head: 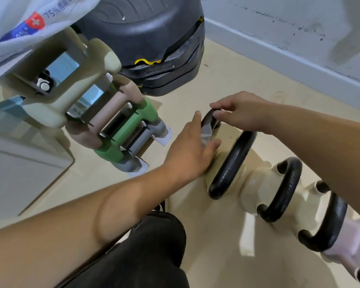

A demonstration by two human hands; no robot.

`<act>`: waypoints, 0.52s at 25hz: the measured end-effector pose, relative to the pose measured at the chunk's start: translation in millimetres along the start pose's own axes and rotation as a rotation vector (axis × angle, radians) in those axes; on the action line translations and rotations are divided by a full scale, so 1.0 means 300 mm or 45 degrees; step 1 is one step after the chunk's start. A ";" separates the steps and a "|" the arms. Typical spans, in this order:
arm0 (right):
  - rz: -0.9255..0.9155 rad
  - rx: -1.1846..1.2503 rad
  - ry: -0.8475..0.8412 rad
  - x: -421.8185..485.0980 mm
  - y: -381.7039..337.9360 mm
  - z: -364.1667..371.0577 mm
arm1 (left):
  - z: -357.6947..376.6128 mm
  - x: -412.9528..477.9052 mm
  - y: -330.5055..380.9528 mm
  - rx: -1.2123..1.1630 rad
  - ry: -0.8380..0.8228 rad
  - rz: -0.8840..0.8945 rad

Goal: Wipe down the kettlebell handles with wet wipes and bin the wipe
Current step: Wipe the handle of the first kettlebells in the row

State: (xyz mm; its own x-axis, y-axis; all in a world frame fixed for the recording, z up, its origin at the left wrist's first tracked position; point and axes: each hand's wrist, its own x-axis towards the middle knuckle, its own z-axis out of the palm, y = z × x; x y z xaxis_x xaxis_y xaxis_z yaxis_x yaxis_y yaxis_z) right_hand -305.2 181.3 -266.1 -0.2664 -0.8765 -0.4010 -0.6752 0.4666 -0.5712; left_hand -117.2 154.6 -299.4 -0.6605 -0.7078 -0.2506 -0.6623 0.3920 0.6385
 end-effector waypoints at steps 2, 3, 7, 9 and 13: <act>0.007 0.056 -0.030 0.005 0.005 -0.004 | 0.012 -0.079 -0.048 -0.026 0.082 0.086; 0.018 0.084 -0.038 0.008 0.007 -0.006 | 0.020 -0.100 -0.065 -0.017 0.096 0.080; 0.052 0.140 -0.007 0.009 0.007 0.004 | 0.020 -0.087 -0.054 0.140 0.098 0.052; 0.185 0.361 -0.020 0.013 0.017 0.001 | 0.009 -0.005 -0.002 0.280 0.030 0.066; 0.433 0.630 -0.004 0.027 0.035 -0.012 | -0.012 0.277 0.158 0.663 -0.331 -0.053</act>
State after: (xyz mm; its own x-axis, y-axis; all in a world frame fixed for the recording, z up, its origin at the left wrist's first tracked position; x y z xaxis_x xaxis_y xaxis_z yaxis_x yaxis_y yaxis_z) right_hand -316.9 178.5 -272.8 -0.4088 -0.6685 -0.6213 -0.1520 0.7211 -0.6760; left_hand -202.1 112.4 -287.5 -0.6515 -0.5872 -0.4803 -0.7329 0.6507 0.1986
